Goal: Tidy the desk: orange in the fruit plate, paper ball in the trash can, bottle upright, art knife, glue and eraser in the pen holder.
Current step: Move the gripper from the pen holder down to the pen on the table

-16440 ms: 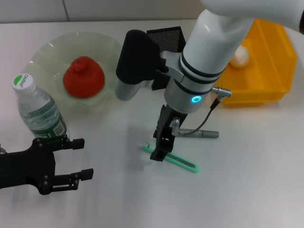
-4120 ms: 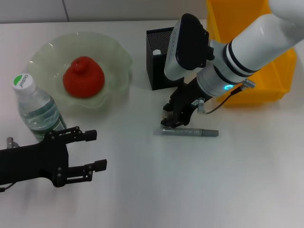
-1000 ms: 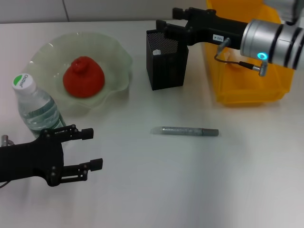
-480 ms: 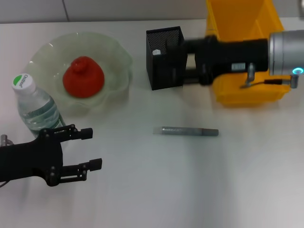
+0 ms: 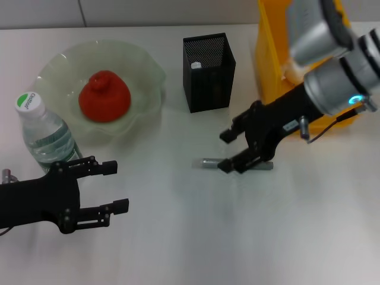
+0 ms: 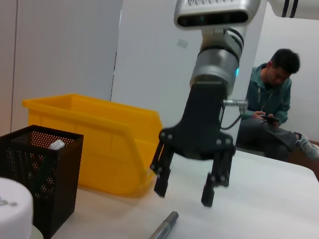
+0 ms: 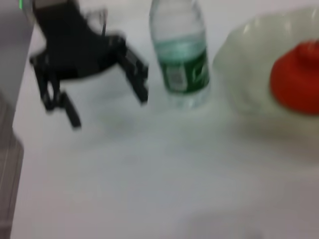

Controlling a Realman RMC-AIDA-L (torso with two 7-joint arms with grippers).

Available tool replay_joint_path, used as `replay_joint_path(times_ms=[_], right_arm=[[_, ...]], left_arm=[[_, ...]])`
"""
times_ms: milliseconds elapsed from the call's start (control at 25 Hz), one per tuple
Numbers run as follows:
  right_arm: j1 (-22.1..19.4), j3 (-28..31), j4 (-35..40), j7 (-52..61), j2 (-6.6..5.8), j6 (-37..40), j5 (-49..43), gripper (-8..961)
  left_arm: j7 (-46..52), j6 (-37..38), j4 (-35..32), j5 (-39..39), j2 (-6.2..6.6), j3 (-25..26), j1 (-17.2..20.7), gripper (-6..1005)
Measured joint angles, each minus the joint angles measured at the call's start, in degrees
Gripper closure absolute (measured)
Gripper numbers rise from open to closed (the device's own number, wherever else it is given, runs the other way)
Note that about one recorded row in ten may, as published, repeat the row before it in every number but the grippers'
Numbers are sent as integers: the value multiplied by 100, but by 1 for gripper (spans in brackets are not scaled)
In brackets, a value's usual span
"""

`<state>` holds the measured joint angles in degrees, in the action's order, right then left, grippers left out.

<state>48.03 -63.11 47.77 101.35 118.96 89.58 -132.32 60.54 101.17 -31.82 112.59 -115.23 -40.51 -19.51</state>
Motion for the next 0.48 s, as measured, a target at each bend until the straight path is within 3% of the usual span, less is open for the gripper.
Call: replay_joint_path(times_ms=[120,480], right_arm=[[101,-658,-12,280,4,-222,-122,289],[169,-1416,-99,512,47,-822,-220,290]], left_arm=[[-1,0,0,0,-8,0,13,229],[2,-1,0,0,-12,0,8,229]])
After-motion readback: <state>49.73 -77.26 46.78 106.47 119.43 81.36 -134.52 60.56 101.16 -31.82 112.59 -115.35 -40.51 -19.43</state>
